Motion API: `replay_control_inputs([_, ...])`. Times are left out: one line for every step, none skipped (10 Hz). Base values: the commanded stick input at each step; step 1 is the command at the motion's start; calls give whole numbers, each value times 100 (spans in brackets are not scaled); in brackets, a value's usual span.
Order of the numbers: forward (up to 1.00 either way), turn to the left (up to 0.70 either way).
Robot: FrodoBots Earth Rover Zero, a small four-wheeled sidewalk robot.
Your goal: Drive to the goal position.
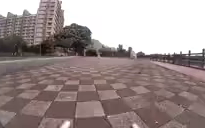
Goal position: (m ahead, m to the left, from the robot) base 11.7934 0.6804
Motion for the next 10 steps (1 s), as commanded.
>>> replay_control_inputs([100,0])
replay_control_inputs([100,0])
replay_control_inputs([100,0])
replay_control_inputs([100,0])
replay_control_inputs([100,0])
replay_control_inputs([100,0])
replay_control_inputs([100,0])
replay_control_inputs([100,0])
replay_control_inputs([100,0])
replay_control_inputs([100,0])
